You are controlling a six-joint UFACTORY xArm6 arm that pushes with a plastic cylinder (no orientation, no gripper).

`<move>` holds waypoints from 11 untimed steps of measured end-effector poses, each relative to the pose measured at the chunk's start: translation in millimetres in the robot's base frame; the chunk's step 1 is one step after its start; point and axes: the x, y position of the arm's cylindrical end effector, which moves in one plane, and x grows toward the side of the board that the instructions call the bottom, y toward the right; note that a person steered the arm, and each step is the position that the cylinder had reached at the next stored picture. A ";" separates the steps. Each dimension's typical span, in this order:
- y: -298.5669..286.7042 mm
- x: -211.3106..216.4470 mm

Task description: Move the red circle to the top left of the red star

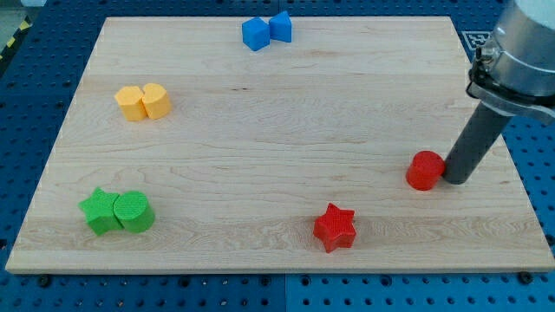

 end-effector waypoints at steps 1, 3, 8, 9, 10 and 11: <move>-31.5 -0.3; -65.7 -34.1; -95.9 -25.8; -80.4 -24.5; -55.5 -24.6; -52.1 -24.6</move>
